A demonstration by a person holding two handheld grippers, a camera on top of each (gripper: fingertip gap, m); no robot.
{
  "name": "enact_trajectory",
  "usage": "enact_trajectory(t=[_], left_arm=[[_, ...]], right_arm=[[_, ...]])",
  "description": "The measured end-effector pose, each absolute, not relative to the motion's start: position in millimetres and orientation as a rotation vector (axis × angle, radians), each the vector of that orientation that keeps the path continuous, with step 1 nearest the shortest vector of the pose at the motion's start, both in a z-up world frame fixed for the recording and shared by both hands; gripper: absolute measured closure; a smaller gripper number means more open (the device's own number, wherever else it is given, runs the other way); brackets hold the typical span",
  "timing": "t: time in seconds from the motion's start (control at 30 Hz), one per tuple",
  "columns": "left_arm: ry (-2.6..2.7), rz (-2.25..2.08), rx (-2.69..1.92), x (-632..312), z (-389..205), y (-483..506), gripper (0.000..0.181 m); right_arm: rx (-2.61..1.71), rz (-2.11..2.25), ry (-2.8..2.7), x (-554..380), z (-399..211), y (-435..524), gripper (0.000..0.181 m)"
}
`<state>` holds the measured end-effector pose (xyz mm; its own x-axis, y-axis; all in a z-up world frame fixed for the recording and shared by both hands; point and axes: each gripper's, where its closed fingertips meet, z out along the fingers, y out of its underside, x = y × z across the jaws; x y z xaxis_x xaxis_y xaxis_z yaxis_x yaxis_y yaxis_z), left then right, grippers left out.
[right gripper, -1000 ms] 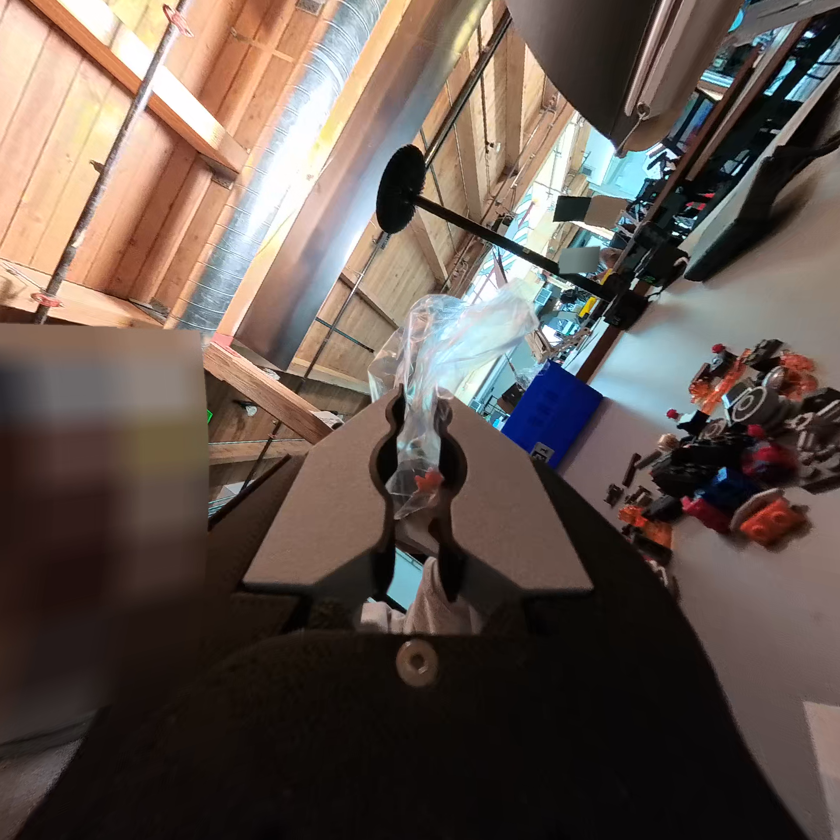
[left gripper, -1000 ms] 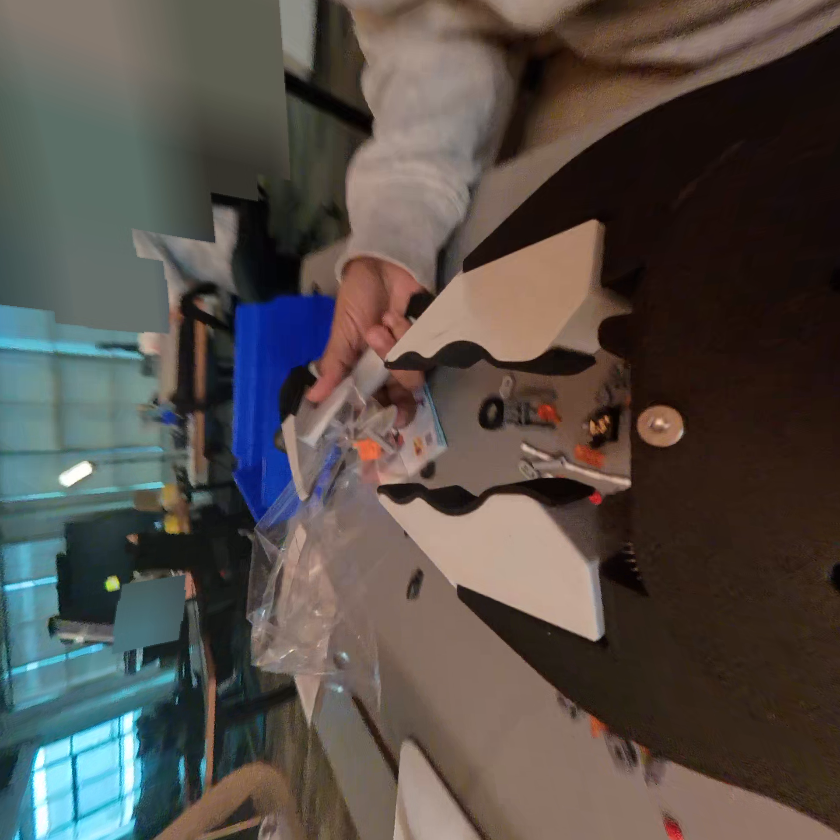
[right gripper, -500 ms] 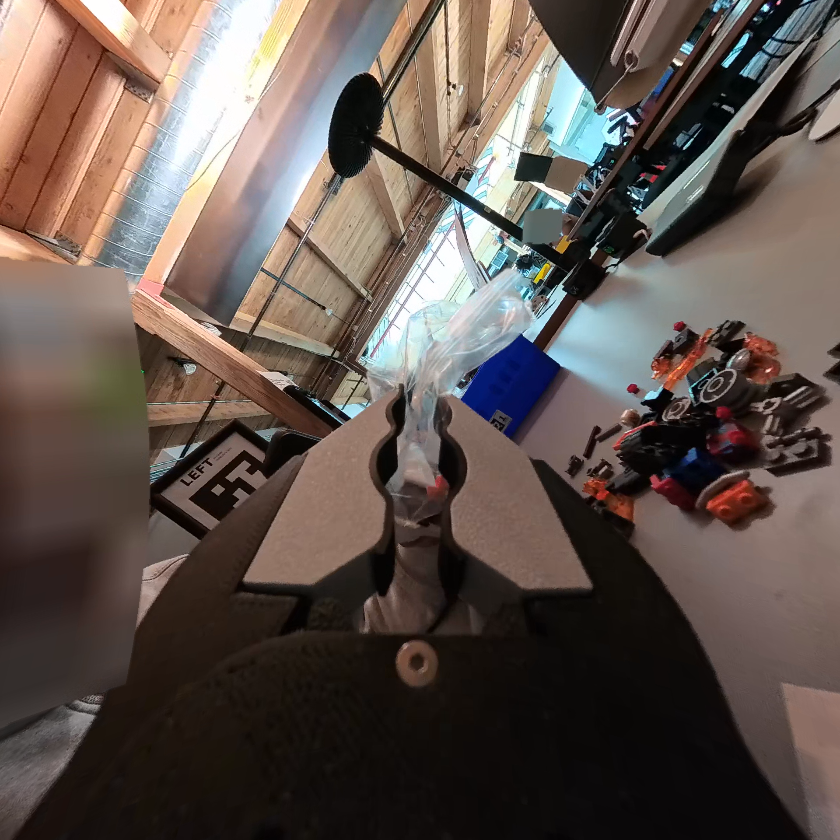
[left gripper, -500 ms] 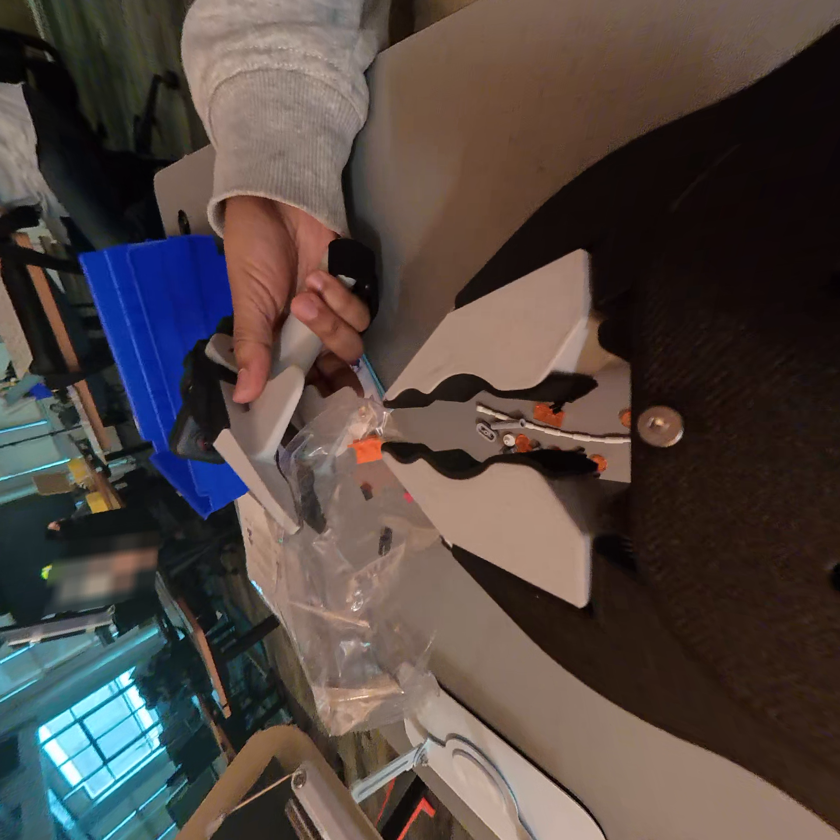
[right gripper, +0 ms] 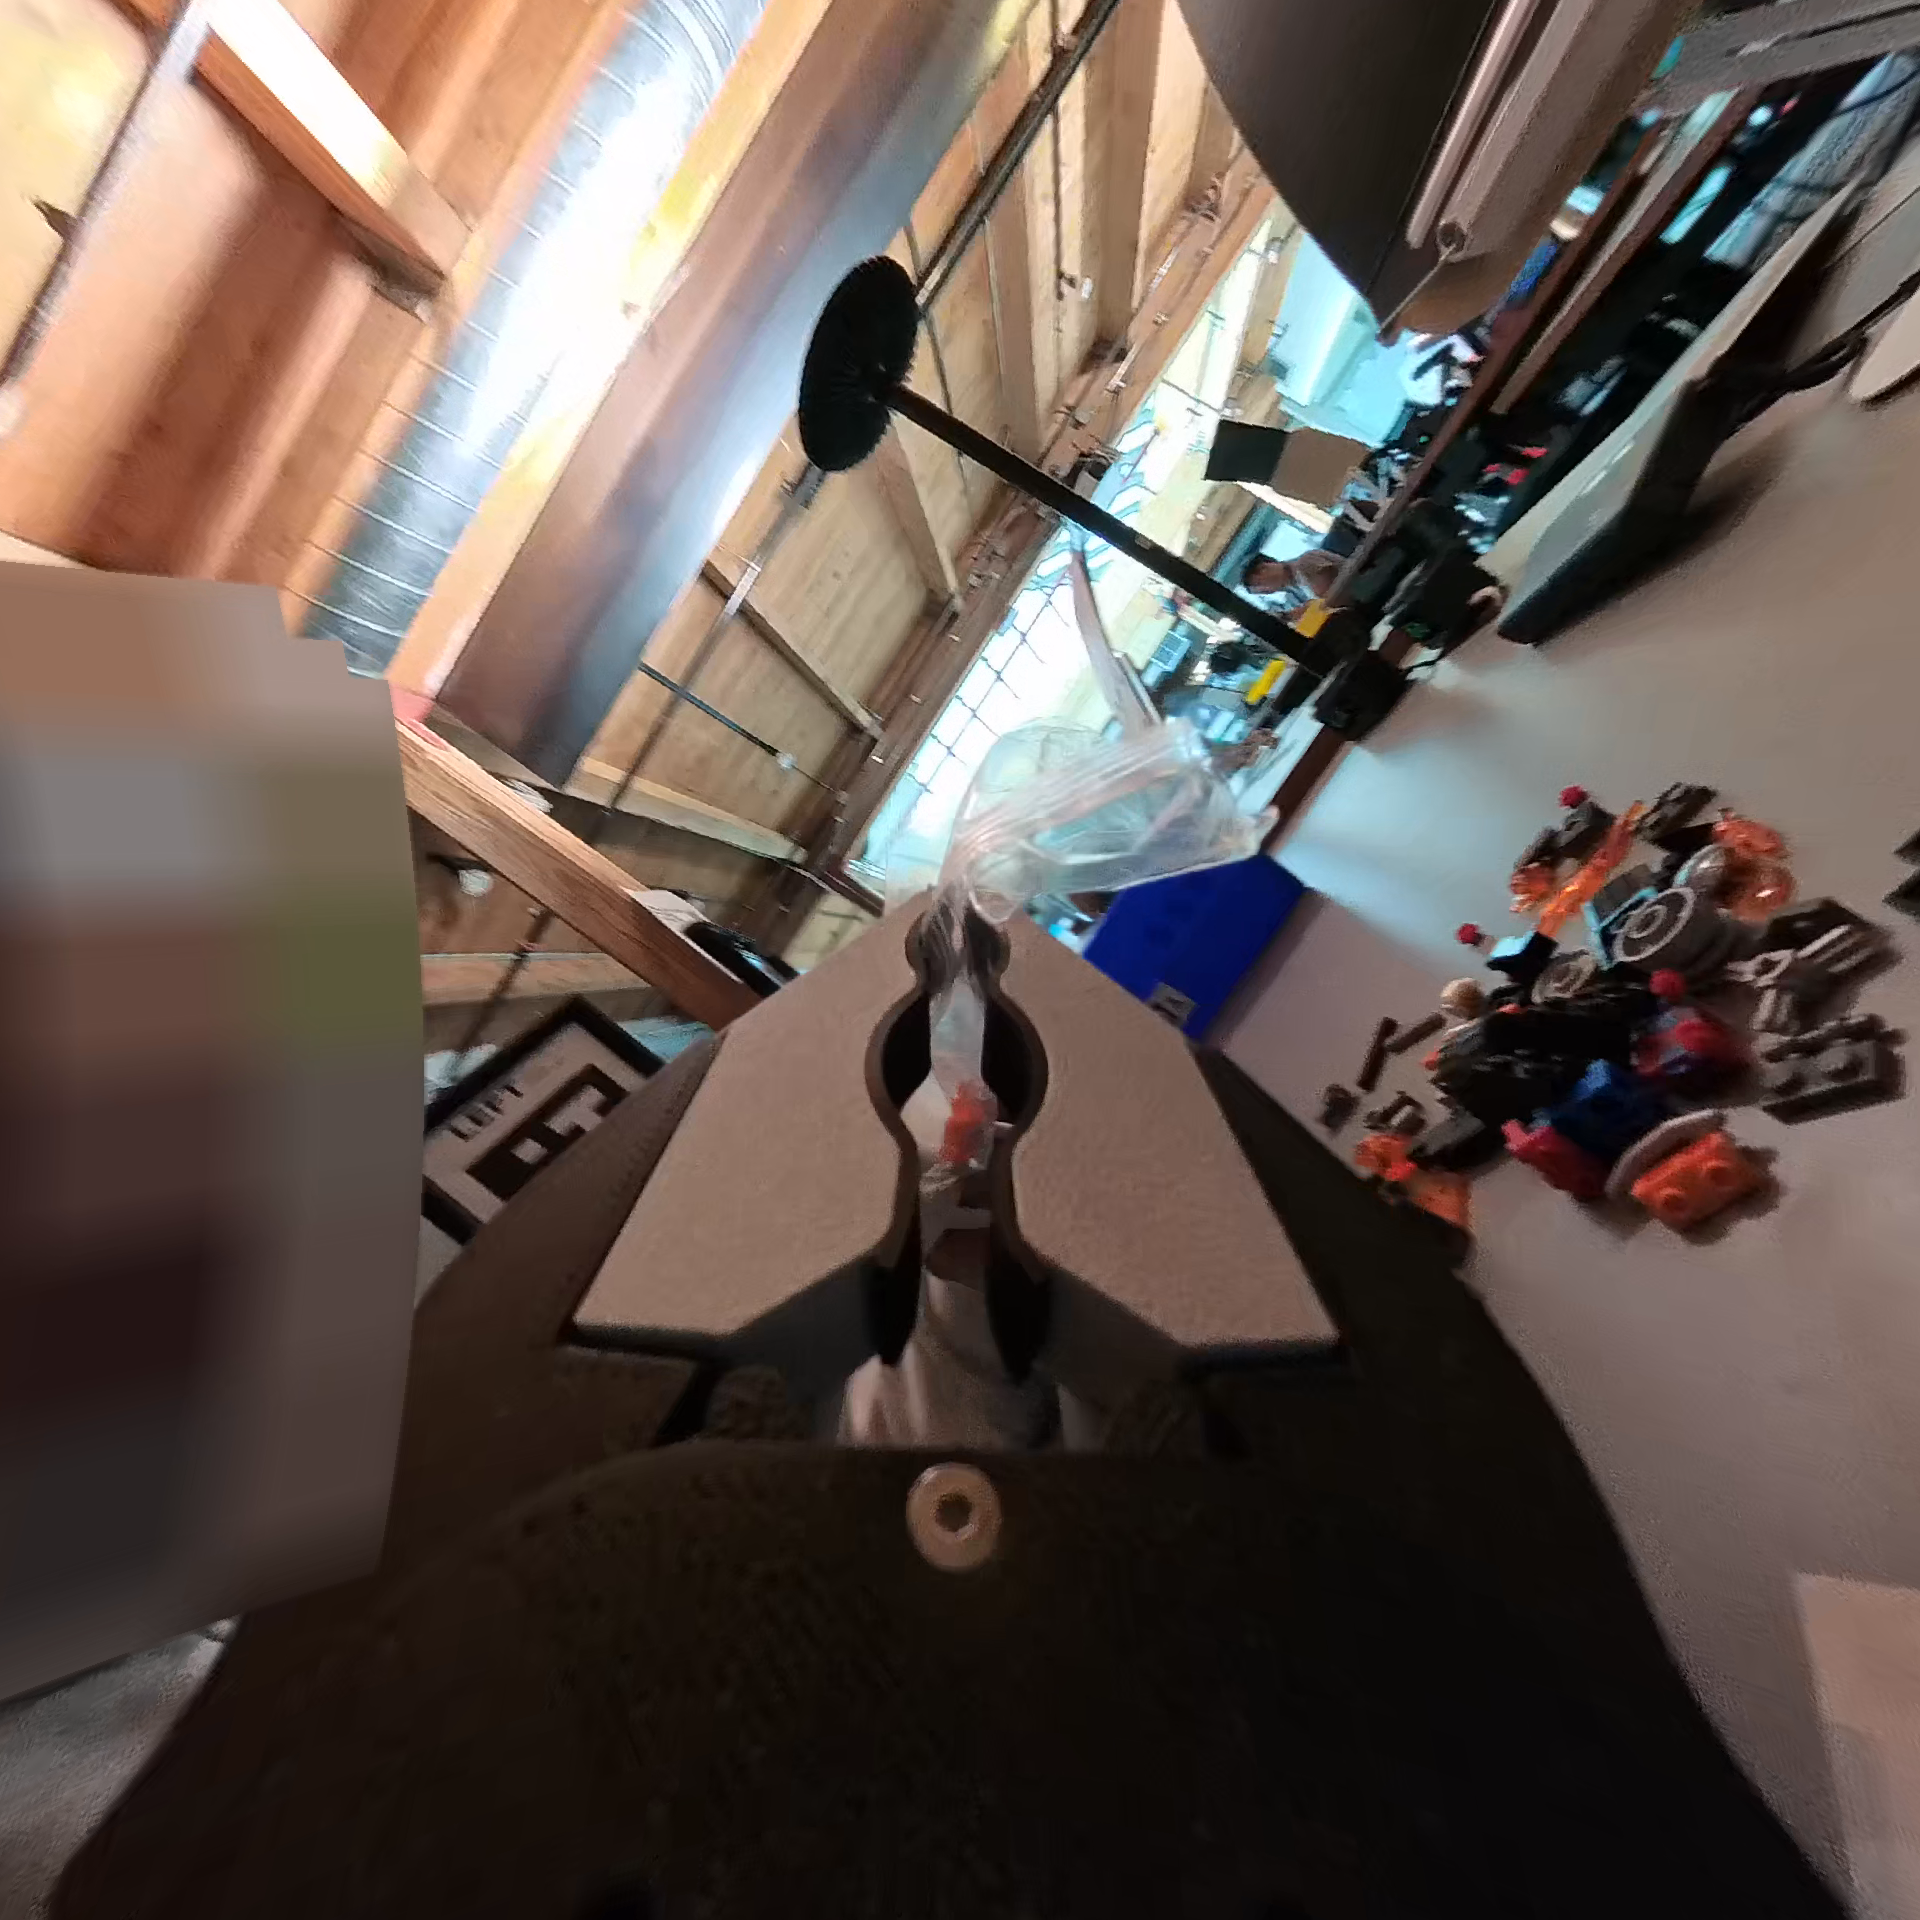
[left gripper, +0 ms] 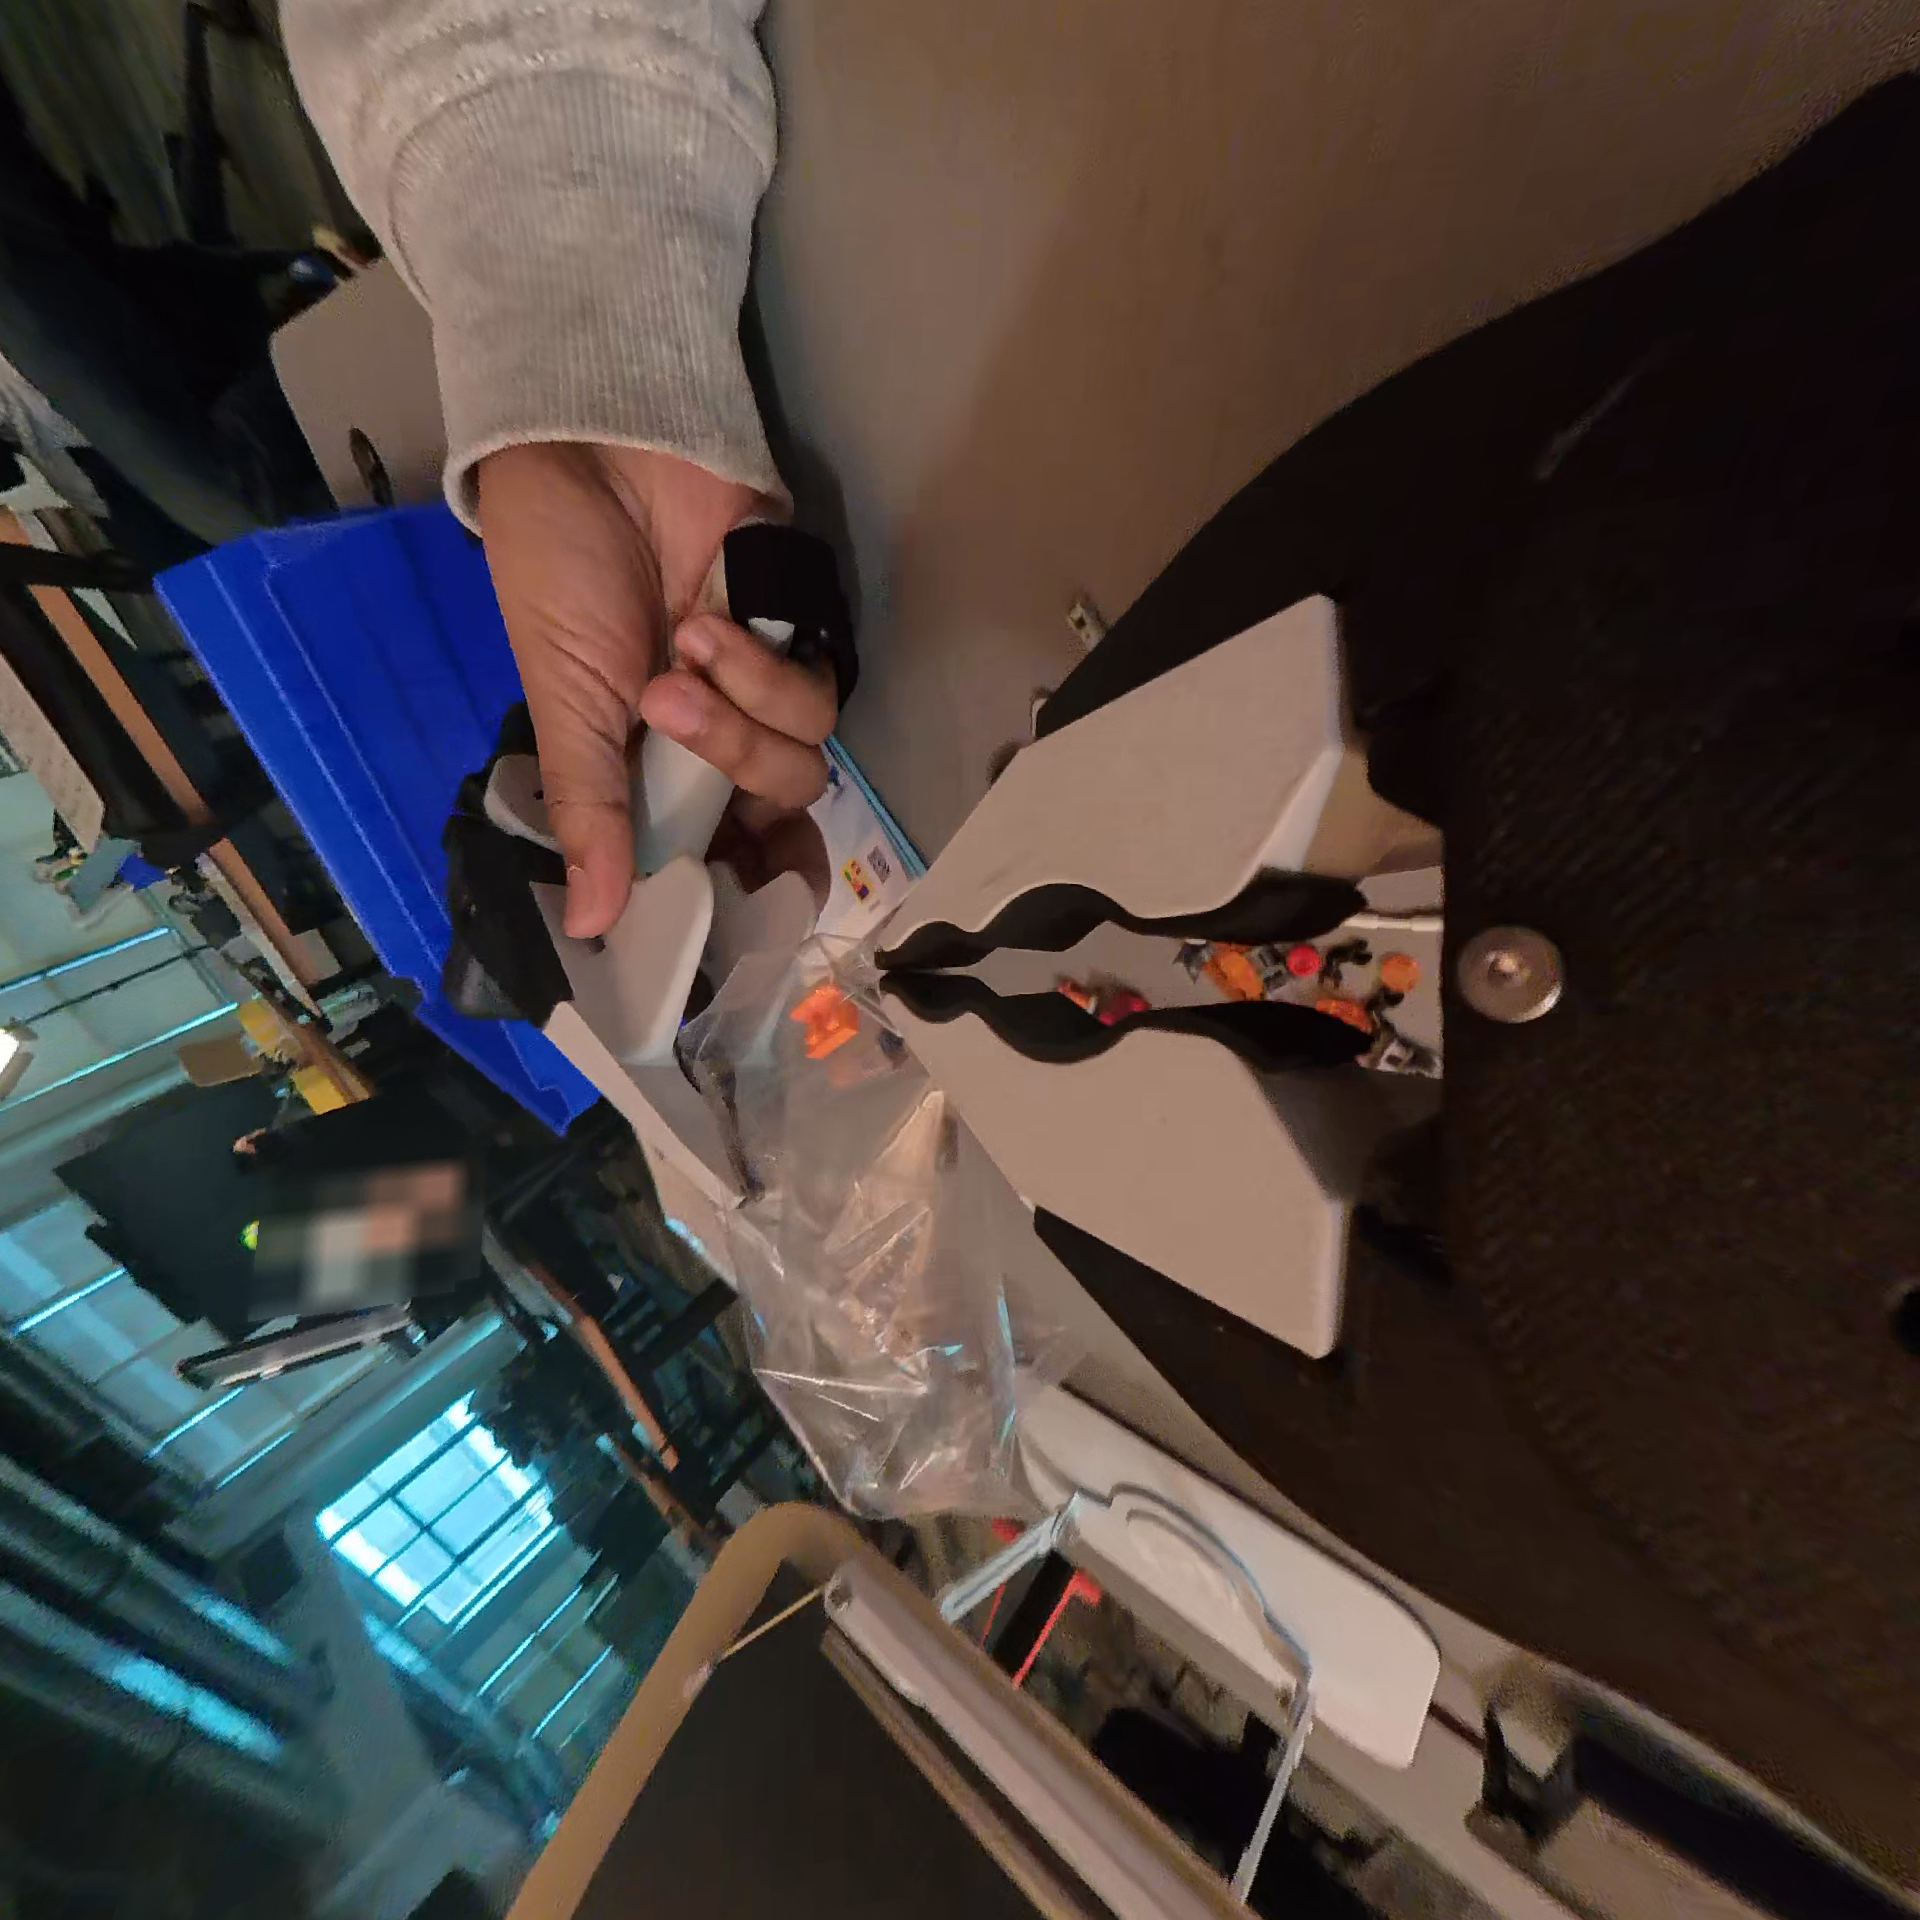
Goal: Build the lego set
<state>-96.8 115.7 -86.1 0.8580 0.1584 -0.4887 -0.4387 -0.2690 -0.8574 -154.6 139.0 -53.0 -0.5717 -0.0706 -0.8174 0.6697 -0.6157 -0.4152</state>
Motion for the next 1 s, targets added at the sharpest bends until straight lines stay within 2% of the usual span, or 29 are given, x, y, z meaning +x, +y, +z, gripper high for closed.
enact_trajectory(t=[0.17, 0.3, 0.43, 0.47, 0.73, 1.0], left_arm=[[0.297, 0.747, -1.73, -96, -86, 117, 0.181], [0.179, 0.498, -1.744, -92, -90, 119, 0.181], [-0.049, -0.12, -1.731, -78, -84, 118, 0.152], [-0.076, -0.195, -1.713, -78, -81, 117, 0.15], [-0.096, -0.237, -1.748, -74, -89, 120, 0.162], [-0.131, -0.37, -1.657, -76, -76, 112, 0.164]], right_arm=[[1.049, -2.17, 0.891, -154, -51, 140, 0.181], [1.055, -2.192, 0.974, -152, -50, 138, 0.181], [1.018, -2.21, 1.034, -147, -46, 133, 0.179], [1.007, -2.207, 1.042, -146, -45, 131, 0.179], [0.997, -2.191, 1.2, -141, -49, 117, 0.178], [0.946, -2.187, 1.149, -137, -44, 117, 0.178]])
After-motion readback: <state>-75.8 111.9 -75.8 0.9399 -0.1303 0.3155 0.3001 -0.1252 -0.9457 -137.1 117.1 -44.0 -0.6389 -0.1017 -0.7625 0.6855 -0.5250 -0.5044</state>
